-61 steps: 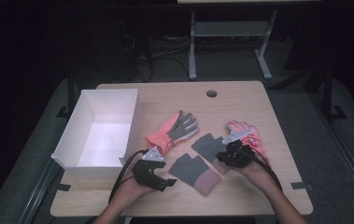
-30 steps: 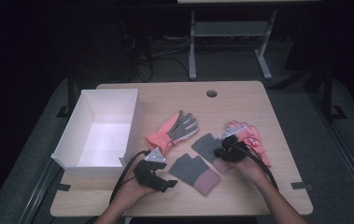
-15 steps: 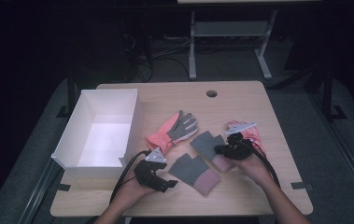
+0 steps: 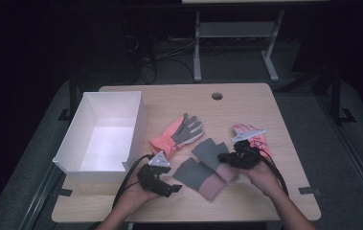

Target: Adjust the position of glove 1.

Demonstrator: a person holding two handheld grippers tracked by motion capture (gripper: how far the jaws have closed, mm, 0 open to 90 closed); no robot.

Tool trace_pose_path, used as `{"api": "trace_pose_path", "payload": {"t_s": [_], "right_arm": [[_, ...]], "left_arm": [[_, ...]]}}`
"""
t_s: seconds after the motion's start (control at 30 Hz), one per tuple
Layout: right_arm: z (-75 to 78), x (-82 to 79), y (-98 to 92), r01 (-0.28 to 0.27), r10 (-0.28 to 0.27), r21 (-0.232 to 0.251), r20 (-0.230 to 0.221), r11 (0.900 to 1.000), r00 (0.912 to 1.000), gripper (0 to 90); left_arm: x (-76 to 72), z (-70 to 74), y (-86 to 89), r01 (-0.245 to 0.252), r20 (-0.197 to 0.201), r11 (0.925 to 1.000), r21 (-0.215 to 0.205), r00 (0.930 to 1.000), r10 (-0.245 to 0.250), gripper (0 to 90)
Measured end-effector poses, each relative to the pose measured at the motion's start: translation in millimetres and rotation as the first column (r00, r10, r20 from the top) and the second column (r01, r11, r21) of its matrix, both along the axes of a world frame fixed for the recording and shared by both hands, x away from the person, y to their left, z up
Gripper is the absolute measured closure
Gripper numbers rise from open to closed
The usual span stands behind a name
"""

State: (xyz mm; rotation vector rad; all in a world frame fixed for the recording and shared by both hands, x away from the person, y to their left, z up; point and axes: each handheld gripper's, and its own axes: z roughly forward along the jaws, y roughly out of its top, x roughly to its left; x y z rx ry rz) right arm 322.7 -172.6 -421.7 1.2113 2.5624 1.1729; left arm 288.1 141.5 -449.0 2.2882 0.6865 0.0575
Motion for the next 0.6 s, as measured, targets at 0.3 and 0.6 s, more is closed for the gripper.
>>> {"api": "trace_pose_path", "payload": {"t_s": [0.3, 0.6], "right_arm": [[1.5, -10.0, 13.1, -0.036, 0.036, 0.006, -0.008, 0.999, 0.9993, 87.3], [1.6, -18.8, 29.4, -0.074, 0.074, 0.010, -0.007, 0.997, 0.9972, 87.3]], "left_arm": [[0.3, 0.0, 0.7, 0.001, 0.009, 1.0000, 0.002, 1.0000, -0.001, 18.6], [-0.5, 0.0, 0.7, -0.004, 0.009, 1.0000, 0.005, 0.9999, 0.004, 18.4]]}}
